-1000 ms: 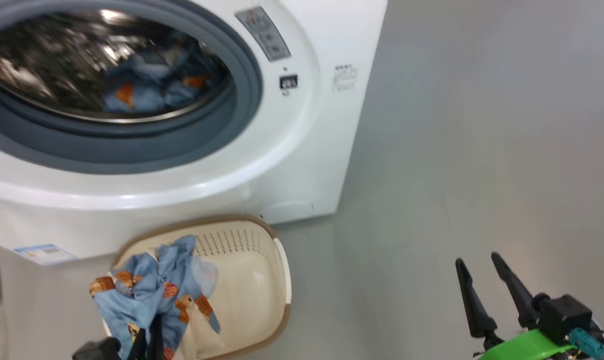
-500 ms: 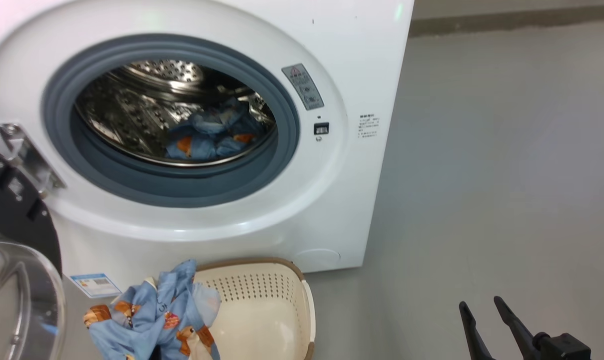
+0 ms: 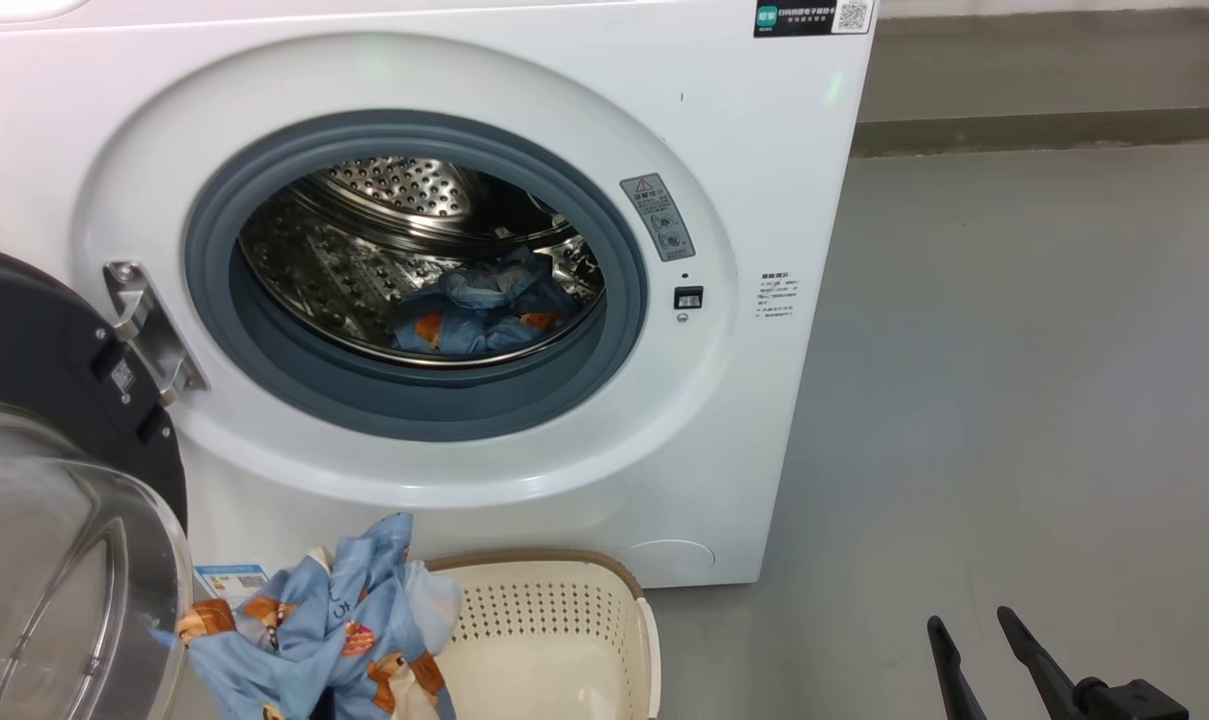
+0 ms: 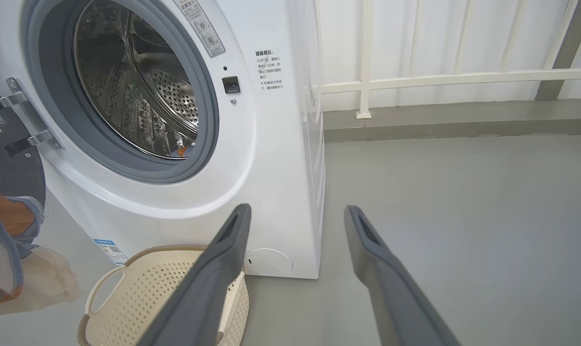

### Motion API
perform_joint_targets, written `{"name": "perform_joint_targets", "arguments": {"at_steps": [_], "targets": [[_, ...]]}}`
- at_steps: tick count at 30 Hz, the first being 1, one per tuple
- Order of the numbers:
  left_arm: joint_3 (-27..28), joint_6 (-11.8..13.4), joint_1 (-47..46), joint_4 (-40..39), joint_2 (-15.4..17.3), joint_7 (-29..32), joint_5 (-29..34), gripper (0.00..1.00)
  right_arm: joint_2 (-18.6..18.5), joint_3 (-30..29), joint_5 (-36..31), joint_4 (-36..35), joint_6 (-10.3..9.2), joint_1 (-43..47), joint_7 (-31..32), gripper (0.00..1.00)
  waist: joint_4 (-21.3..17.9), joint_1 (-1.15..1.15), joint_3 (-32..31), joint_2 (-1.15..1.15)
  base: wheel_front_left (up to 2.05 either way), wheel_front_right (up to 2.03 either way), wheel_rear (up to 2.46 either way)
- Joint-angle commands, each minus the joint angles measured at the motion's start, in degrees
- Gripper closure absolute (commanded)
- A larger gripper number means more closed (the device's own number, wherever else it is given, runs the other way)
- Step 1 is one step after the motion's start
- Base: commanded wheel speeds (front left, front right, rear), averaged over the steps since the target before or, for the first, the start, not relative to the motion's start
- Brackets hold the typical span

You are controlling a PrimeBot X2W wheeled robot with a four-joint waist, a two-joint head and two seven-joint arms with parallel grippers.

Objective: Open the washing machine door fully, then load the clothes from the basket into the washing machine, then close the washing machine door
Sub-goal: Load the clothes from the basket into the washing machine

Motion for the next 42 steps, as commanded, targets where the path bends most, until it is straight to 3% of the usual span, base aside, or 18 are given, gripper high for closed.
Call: {"name": "perform_joint_targets", "arguments": {"at_steps": [1, 28, 42], "targets": [[1.72, 0.17, -1.11, -2.06, 0.26, -0.79, 0.84, 1.0, -0.65, 1.62, -0.92, -1.34, 0.08, -0.75, -0.69, 0.0, 0.11, 0.0, -0.21, 0.0, 0.0, 0.0, 0.0], [0.28, 0.34, -0.91, -4.92, 0.26, -0.79, 0.88, 1.0, 0.07, 2.83, -0.77, -1.16, 0.08, -0.91, -0.69, 0.0, -0.93, 0.0, 0.25, 0.0, 0.0, 0.0, 0.0], [-0.94, 1.01, -6.23, -4.13, 0.26, -0.79, 0.85, 1.0, 0.61, 3.59, -0.66, -1.94, 0.08, -2.43, -0.69, 0.0, -4.39, 0.0, 5.97, 0.0, 0.0, 0.0, 0.0]]}}
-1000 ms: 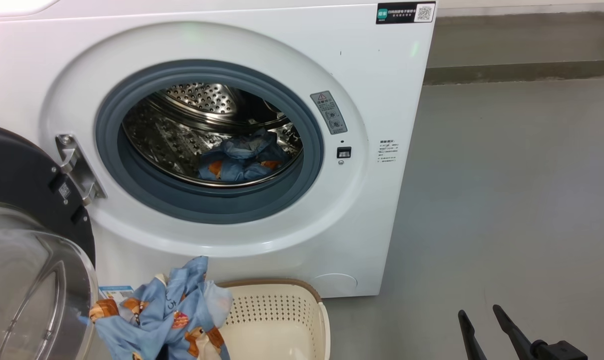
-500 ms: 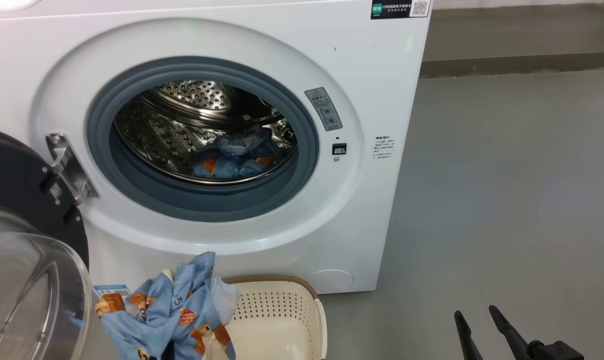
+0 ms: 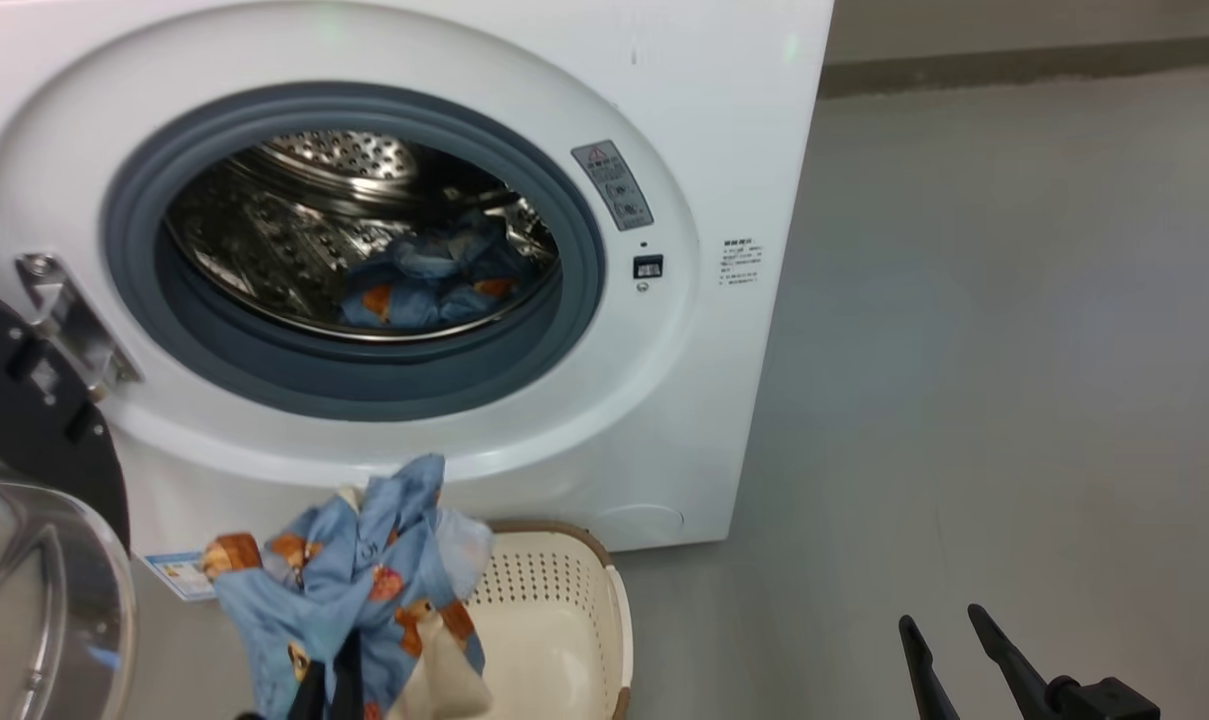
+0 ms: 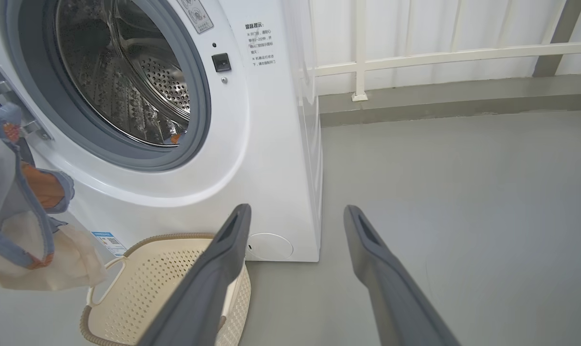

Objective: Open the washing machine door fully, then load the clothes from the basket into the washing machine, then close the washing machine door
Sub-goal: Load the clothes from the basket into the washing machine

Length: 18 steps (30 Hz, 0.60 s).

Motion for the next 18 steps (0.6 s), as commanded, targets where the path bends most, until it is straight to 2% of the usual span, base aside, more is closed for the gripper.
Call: {"name": "perform_joint_targets", "arguments": {"at_steps": [1, 9, 18], "targets": [[1.99, 0.41, -4.19, -1.07, 0.17, -0.79, 0.35, 1.0, -0.59, 1.78, -0.13, -1.68, 0.08, -2.71, -0.69, 0.0, -1.51, 0.0, 3.1, 0.0, 0.0, 0.0, 0.0], [3.6, 0.15, -13.6, 1.13, 1.14, -0.79, 1.53, 1.0, -0.41, 2.51, 0.15, -2.1, 0.08, -7.28, -0.69, 0.0, -3.76, 0.0, 10.38, 0.0, 0.0, 0.0, 0.0], [5.77, 0.27, -28.29, 7.3, 4.34, -0.65, 2.9, 1.0, 0.27, 4.09, 0.76, -1.63, 0.08, -12.06, -0.69, 0.0, -6.7, 0.0, 16.38, 0.0, 0.0, 0.0, 0.0]]}}
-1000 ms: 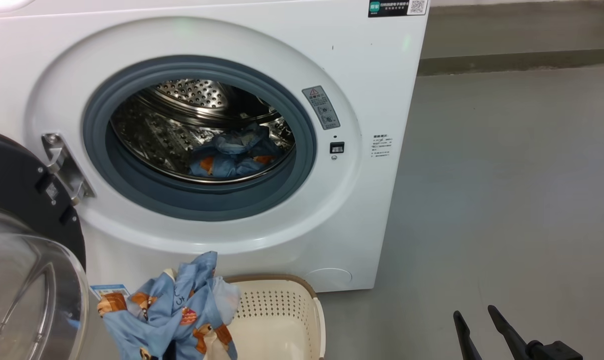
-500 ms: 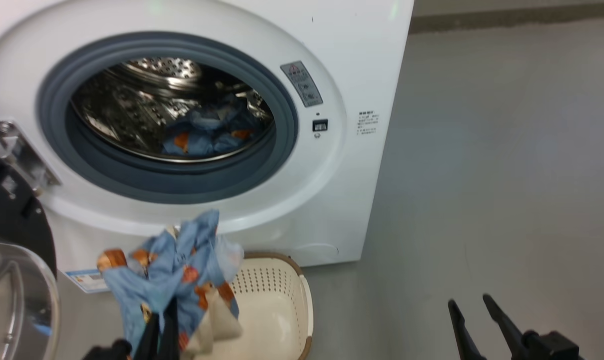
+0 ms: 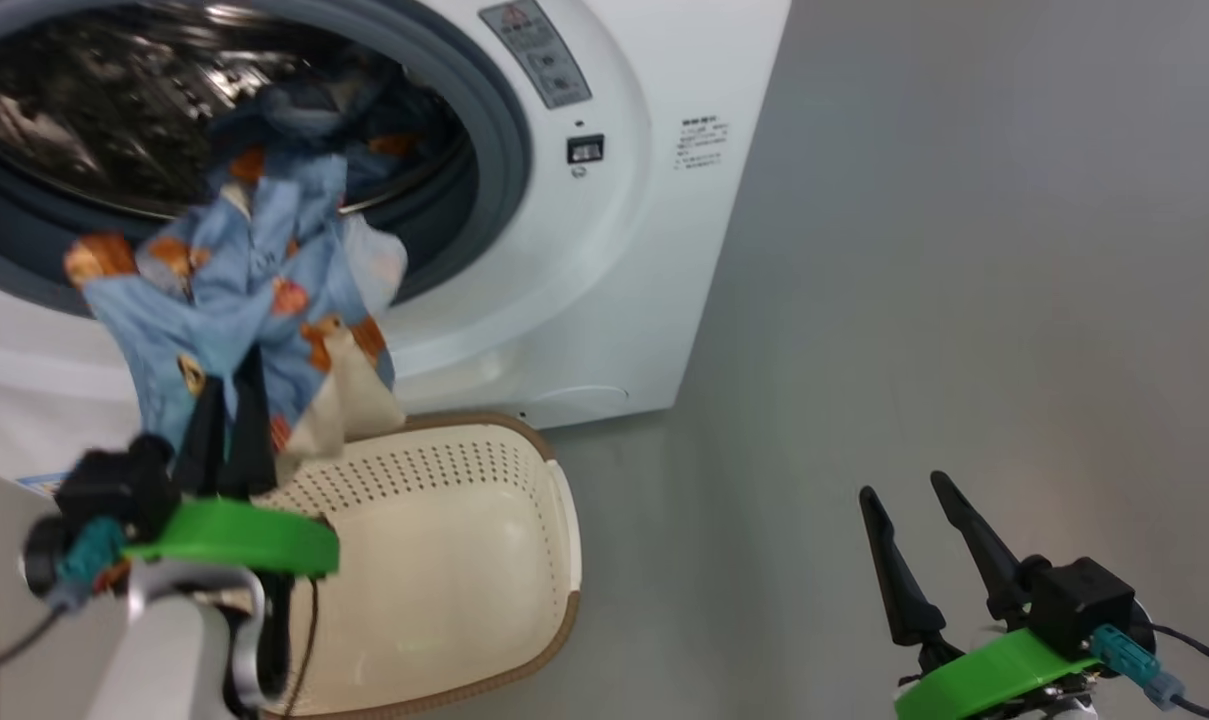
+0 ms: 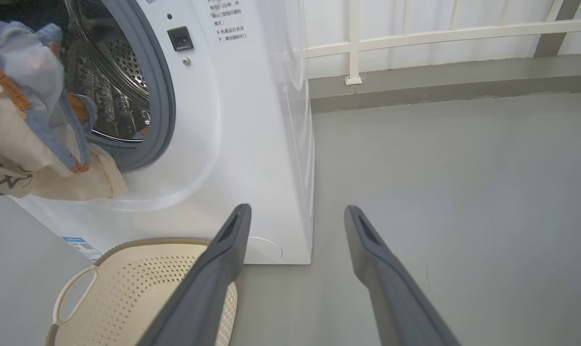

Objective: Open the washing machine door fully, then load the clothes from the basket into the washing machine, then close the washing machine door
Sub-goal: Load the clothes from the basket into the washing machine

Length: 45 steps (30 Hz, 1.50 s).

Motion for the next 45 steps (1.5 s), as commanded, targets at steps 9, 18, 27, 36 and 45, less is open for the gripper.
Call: {"name": "perform_joint_targets", "arguments": {"at_steps": [9, 18, 27, 36, 45], "targets": [[4.03, 0.55, -14.3, 8.92, 4.72, -0.4, 0.84, 1.0, 0.46, 3.21, 1.07, -0.57, 0.09, -3.4, -0.69, 0.0, -5.47, 0.0, 5.27, 0.0, 0.0, 0.0, 0.0], [4.52, 0.73, -26.31, 21.87, 7.93, -0.57, 2.14, 1.0, 0.7, 5.48, 2.0, 0.01, 0.09, -4.79, -0.69, 0.0, -9.2, 0.0, 9.0, 0.0, 0.0, 0.0, 0.0], [3.86, 1.3, -38.0, 32.69, 11.46, -0.73, 4.74, 1.0, 0.75, 7.83, 3.21, -0.05, 0.09, -6.61, -0.69, 0.0, -12.76, 0.0, 13.96, 0.0, 0.0, 0.0, 0.0], [1.87, 1.03, -47.92, 37.88, 14.24, -0.77, 7.86, 1.0, 0.76, 9.08, 3.97, -0.32, 0.09, -7.4, -0.69, 0.0, -14.72, 0.0, 18.29, 0.0, 0.0, 0.0, 0.0], [1.62, 2.14, -56.79, 37.58, 17.46, -0.78, 10.32, 1.0, 0.76, 9.54, 4.46, -1.16, 0.09, -7.51, -0.69, 0.0, -15.92, 0.0, 23.2, 0.0, 0.0, 0.0, 0.0]]}}
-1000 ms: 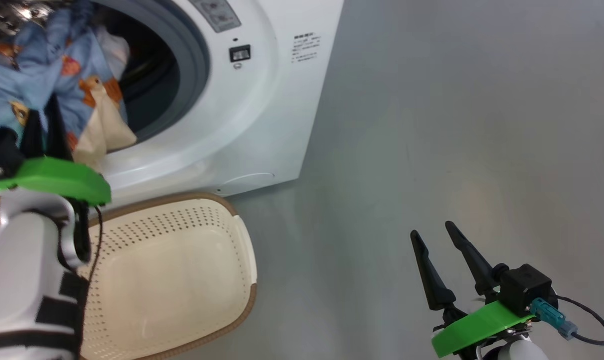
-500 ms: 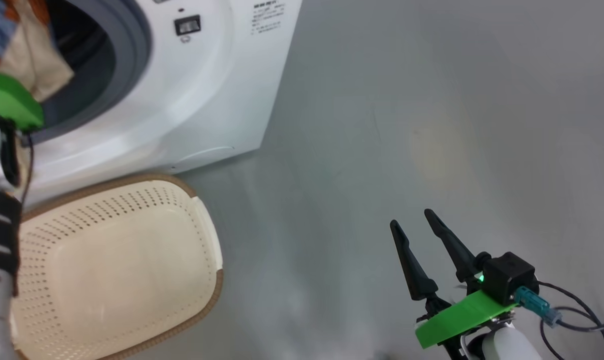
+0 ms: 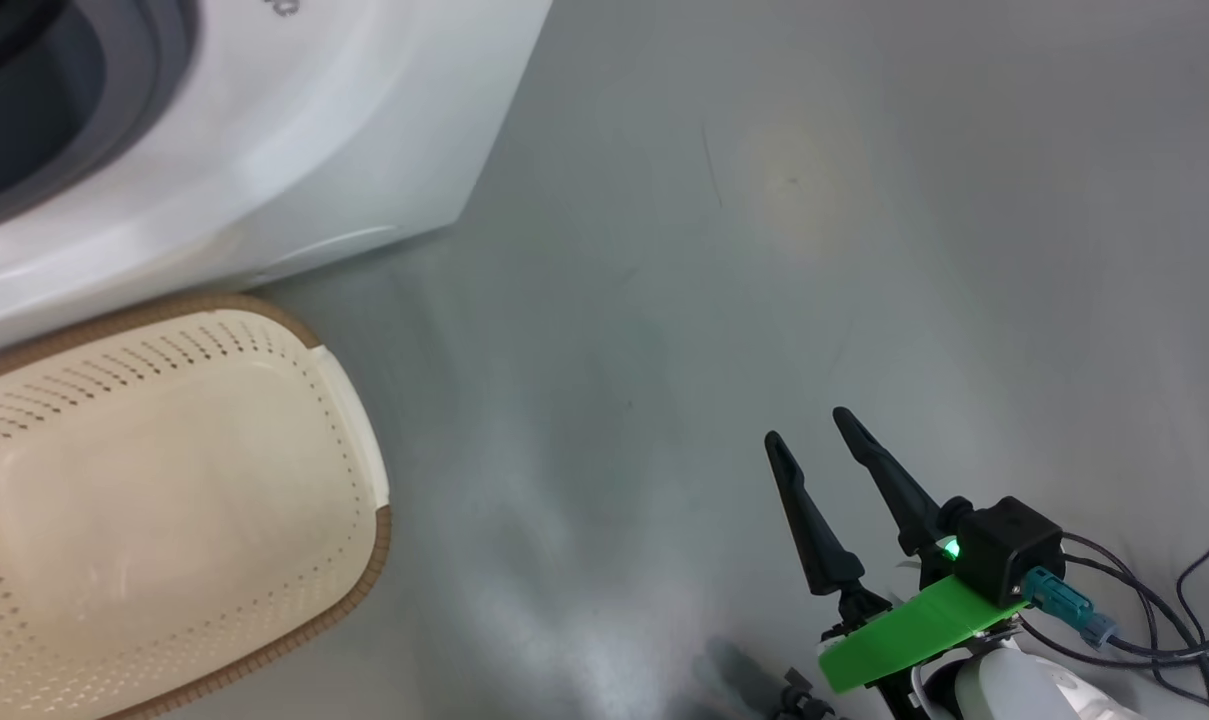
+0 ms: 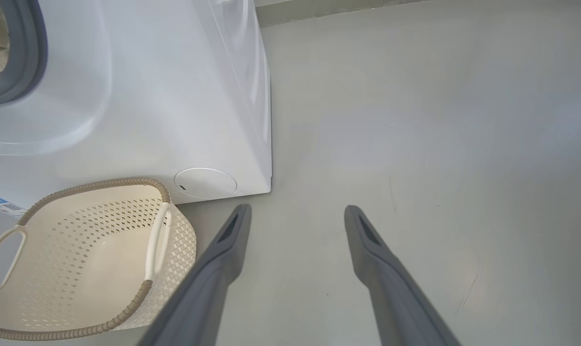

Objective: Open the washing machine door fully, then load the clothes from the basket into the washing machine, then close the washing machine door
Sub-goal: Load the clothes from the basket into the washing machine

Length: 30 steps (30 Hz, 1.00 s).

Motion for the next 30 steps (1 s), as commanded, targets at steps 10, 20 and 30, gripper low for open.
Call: {"name": "perform_joint_targets", "arguments": {"at_steps": [10, 20, 30], "targets": [[-0.2, 0.35, -5.64, -4.16, 3.97, -0.35, 2.68, 1.0, -0.23, 1.14, 0.97, -1.99, 0.08, 0.52, -0.68, 0.0, -0.51, 0.0, 4.98, 0.0, 0.0, 0.0, 0.0], [1.24, 0.82, -6.14, -11.31, 3.67, -0.36, 2.77, 1.0, -0.23, 1.61, 1.39, -2.32, 0.08, 1.26, -0.68, 0.0, -0.8, 0.0, 5.75, 0.0, 0.0, 0.0, 0.0], [2.15, 1.47, -4.36, -13.62, 3.49, -0.36, 3.85, 1.0, -0.23, 1.38, 1.57, -2.27, 0.08, 1.52, -0.68, 0.0, -1.09, 0.0, 6.03, 0.0, 0.0, 0.0, 0.0]]}}
